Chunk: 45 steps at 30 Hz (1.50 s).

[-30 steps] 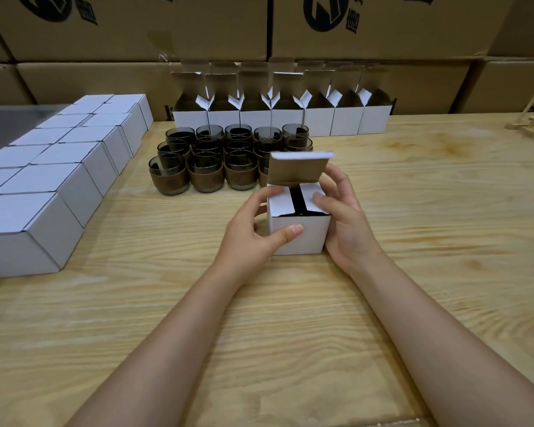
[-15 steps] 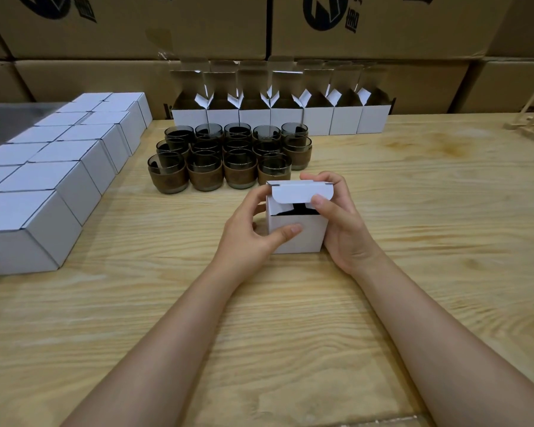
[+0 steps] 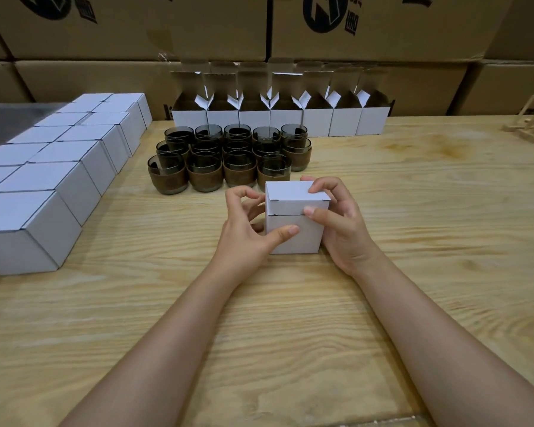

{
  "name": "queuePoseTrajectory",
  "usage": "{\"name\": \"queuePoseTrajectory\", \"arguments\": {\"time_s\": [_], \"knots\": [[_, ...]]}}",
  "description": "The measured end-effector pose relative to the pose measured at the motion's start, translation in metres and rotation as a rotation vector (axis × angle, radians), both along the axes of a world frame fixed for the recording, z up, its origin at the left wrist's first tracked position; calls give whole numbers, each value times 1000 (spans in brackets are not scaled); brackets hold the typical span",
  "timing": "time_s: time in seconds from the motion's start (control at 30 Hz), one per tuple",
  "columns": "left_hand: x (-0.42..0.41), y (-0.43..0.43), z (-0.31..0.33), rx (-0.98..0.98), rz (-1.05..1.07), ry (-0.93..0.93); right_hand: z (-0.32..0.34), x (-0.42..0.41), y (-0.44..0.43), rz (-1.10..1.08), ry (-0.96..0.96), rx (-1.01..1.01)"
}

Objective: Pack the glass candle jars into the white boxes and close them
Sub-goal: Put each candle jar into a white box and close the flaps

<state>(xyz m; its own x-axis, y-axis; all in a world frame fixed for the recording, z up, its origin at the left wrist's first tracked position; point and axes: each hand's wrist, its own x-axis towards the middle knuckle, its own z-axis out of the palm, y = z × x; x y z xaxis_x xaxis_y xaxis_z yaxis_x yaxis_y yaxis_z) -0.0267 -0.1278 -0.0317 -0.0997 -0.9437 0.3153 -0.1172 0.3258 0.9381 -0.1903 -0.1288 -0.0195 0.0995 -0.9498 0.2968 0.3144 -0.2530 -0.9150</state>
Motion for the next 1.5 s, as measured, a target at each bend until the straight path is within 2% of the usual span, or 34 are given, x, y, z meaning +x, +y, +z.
{"name": "queuePoseTrajectory", "arguments": {"time_s": [0.33,0.47,0.7,1.0,1.07,1.1,1.2,1.27,1.4,1.5], "knots": [[-1,1,1,-46,-45,19,-4,-3,-4,11,27,-36],[-1,4,3,-83,-105,-35,-4,-5,-4,42,34,-42],[-6,2,8,-34,-29,104,-1,-4,-5,-22,86,82],[-4,3,12,11,-59,189,-1,-11,-6,93,24,120],[-2,6,14,0,27,106,0,-9,-5,106,21,97],[-1,8,14,-69,103,13,0,-8,-4,110,25,82],[0,16,12,-510,352,-474,-1,-4,-2,127,100,55],[-2,23,13,-700,425,-682,0,-3,-1,149,149,61],[-3,36,22,-753,535,-1048,1,-4,1,172,217,76],[3,51,29,-753,602,-1174,3,-4,1,159,236,121]]}}
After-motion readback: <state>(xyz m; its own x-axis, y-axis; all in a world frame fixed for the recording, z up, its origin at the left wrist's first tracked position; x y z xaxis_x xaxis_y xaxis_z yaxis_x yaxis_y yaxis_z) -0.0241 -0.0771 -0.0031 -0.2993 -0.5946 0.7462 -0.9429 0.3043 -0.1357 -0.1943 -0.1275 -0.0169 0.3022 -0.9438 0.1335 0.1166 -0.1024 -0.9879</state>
